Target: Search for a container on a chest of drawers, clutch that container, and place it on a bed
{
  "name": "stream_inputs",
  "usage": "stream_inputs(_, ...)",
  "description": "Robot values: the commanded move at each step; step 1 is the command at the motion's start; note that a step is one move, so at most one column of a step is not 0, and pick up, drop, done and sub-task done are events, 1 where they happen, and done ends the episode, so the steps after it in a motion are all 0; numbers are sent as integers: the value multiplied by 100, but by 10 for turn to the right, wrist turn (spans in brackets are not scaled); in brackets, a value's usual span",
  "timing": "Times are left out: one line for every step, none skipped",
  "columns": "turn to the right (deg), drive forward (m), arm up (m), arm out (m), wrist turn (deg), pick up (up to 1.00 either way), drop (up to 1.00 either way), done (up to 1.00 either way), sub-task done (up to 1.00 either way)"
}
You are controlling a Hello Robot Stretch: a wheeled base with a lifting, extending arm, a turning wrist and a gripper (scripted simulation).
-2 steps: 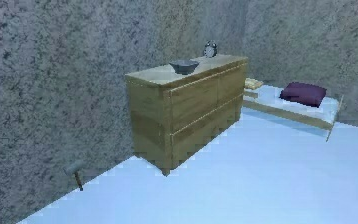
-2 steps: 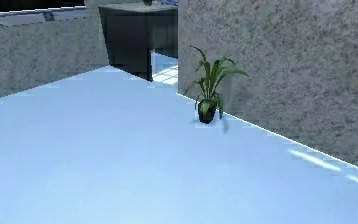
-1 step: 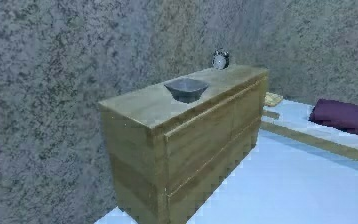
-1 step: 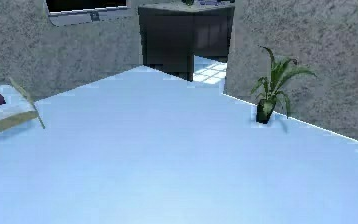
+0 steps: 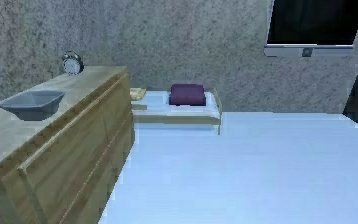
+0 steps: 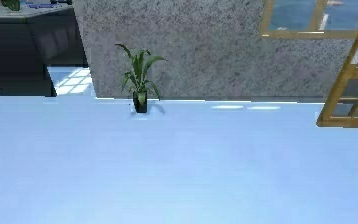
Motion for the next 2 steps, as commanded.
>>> stream_inputs(0,45,0,0,0,0,0,0,0)
stream_inputs(-450,0,0,0,0,0,0,0,0)
